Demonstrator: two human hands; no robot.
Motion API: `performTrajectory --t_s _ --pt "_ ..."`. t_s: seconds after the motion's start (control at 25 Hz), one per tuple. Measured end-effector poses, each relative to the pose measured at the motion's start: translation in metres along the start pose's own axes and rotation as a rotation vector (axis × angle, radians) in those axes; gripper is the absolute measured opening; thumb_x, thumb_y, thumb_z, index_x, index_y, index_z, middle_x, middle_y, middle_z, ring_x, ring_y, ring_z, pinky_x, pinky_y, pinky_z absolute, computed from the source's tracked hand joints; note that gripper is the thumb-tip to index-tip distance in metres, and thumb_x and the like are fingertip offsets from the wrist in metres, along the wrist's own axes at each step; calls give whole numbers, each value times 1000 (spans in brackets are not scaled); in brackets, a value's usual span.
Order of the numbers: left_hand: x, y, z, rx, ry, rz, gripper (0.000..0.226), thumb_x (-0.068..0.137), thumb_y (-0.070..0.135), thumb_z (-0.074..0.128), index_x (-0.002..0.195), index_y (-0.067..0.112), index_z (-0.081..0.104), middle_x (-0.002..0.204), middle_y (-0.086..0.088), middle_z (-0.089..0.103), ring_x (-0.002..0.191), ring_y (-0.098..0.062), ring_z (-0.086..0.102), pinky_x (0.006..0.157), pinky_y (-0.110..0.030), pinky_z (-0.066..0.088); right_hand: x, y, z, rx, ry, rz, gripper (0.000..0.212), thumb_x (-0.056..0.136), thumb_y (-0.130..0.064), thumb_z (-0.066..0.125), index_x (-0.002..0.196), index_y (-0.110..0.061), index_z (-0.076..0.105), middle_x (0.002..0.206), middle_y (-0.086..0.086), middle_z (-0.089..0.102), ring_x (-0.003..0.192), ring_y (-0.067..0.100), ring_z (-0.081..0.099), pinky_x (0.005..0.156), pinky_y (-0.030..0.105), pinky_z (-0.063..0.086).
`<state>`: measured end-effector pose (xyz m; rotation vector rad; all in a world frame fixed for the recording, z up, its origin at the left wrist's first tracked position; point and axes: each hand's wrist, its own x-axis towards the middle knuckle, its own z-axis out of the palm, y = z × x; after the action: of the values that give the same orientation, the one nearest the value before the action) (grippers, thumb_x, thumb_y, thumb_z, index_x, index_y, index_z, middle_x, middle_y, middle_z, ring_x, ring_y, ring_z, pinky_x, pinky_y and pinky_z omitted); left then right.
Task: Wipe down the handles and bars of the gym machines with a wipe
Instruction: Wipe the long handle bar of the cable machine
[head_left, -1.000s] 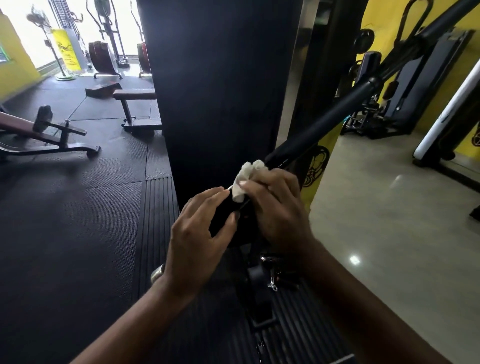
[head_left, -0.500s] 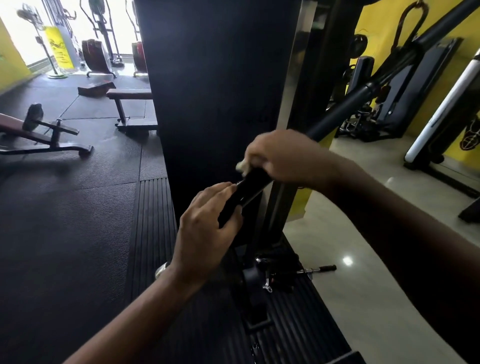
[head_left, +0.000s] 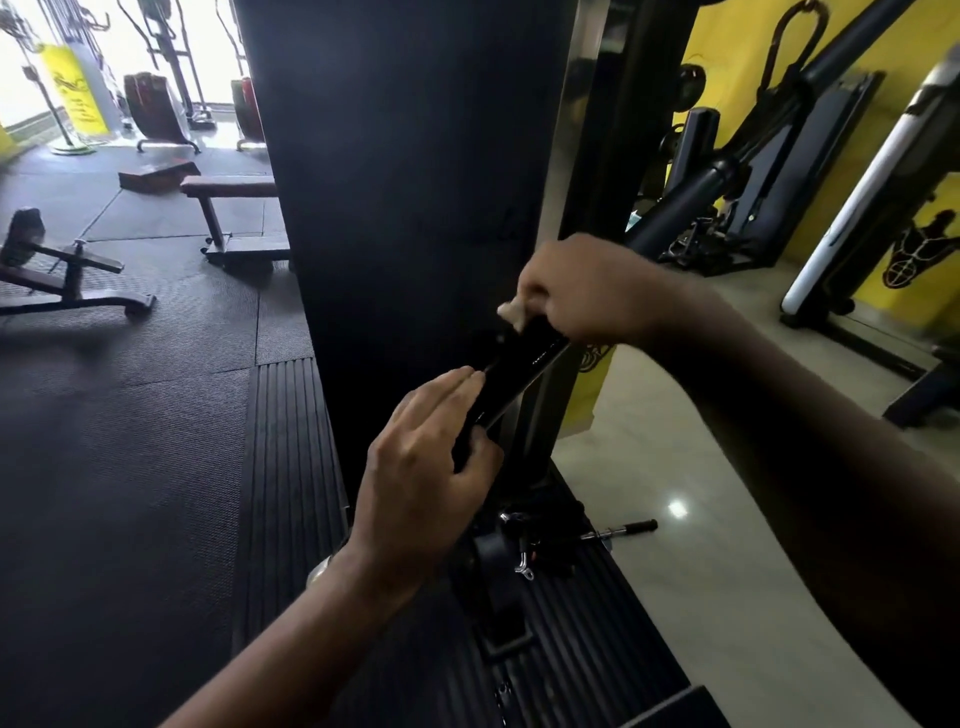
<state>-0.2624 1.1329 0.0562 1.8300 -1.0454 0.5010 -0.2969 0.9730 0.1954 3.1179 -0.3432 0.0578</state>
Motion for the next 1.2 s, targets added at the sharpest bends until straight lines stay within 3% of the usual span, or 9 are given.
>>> performTrajectory --t_s 0.12,0.24,0.32,0.48,0.64,0.76,0.84,0.96,1.2 --pt "-1 2 -1 -7 -15 6 43 82 12 63 124 6 64 125 -2 64 118 -11 57 104 -15 39 -12 4 15 -93 187 -80 15 96 -17 53 97 -20 68 94 -2 59 90 15 54 81 32 47" --pt "2 4 -1 0 -28 -33 41 82 8 65 123 9 65 125 1 64 117 -8 57 103 -12 38 -24 14 48 90 600 59 16 94 -13 60 106 -15 71 104 3 62 99 18 53 85 25 36" --pt "4 8 -1 -1 -31 -55 41 82 6 66 123 9 66 124 2 64 116 -6 57 102 -9 36 -32 10 77 205 875 186 19 93 -13 62 110 -11 70 110 5 61 101 19 52 87 22 39" --pt "8 10 1 -6 -52 -13 40 81 6 67 121 8 66 123 1 65 115 2 51 102 -4 31 -42 -27 126 675 1154 287 17 95 -10 62 111 -8 68 110 5 61 103 14 59 88 27 53" --pt "8 6 3 4 -26 -3 38 84 8 66 122 7 65 124 -1 65 117 -1 51 103 -6 32 -34 -45 145 1534 1008 531 15 96 -18 61 111 -16 63 112 4 67 108 19 64 95 42 54" --pt "4 6 4 15 -27 37 38 87 10 64 124 5 64 126 -3 63 120 -4 51 105 -9 34 -28 -39 138 2265 780 379 27 103 -12 44 126 -9 59 123 12 67 117 27 63 101 39 51" --pt "2 8 3 9 -22 45 38 87 10 64 125 5 64 127 -3 62 121 -6 52 105 -12 35 -26 -33 129 2404 698 276 31 104 -12 39 129 -7 57 130 17 63 120 29 61 98 35 52" --pt "5 3 5 6 -10 50 38 88 11 64 125 5 63 127 -3 62 121 -7 53 105 -14 37 -10 -20 122 2514 793 256 27 102 -12 42 121 -12 60 137 17 57 116 25 61 99 33 49" --pt "22 11 6 39 -58 16 39 84 6 64 123 7 63 123 -2 63 114 -10 58 101 -13 40 -12 -20 136 2379 937 339 35 94 -12 57 128 -1 56 112 11 66 100 18 65 92 27 54"
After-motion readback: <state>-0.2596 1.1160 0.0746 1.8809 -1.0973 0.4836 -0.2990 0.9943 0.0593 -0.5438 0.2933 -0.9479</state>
